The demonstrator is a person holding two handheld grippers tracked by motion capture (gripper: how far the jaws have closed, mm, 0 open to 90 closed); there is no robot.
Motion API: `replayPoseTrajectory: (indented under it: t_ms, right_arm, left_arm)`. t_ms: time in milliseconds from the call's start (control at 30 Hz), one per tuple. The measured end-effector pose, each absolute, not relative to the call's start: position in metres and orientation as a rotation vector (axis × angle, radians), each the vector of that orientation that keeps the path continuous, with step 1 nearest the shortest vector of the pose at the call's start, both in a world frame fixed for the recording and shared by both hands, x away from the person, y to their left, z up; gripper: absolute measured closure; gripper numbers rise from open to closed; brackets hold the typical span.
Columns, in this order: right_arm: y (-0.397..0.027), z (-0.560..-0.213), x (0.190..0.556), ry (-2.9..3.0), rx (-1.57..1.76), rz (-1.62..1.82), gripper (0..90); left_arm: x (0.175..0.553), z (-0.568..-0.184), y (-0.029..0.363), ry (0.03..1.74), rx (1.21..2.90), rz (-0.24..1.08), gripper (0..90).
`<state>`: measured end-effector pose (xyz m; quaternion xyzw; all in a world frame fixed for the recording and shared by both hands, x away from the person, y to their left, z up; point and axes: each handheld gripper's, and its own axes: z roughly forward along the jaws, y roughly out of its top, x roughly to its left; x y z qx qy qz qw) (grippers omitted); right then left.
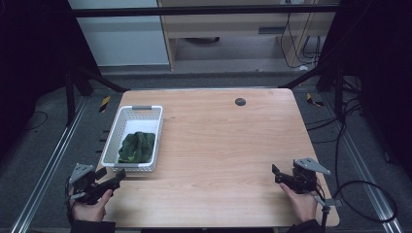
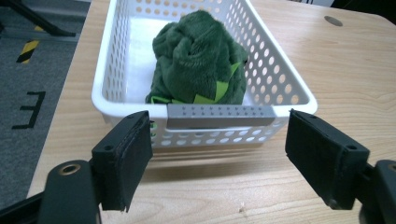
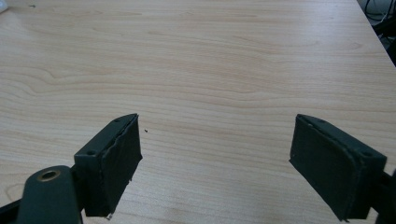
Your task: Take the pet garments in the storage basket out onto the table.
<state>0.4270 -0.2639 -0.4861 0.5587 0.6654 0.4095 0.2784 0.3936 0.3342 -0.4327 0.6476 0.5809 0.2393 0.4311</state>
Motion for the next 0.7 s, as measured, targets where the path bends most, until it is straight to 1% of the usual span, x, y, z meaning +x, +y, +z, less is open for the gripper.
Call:
replayPoseTrajectory:
  t_ms: [333,700]
  right_arm:
    - [-0.264,-0.486,0.428,1.789,1.494,1.096,16.2]
    - [-0.266,-0.485,0.427,1.779,1.494,1.1,16.5]
  left_arm:
    - [0.4,-0.416,0.335,1.418,1.636,0.608,22.8]
    - [0.421,-0.392,0.329,1.363,1.688,0.627,22.8]
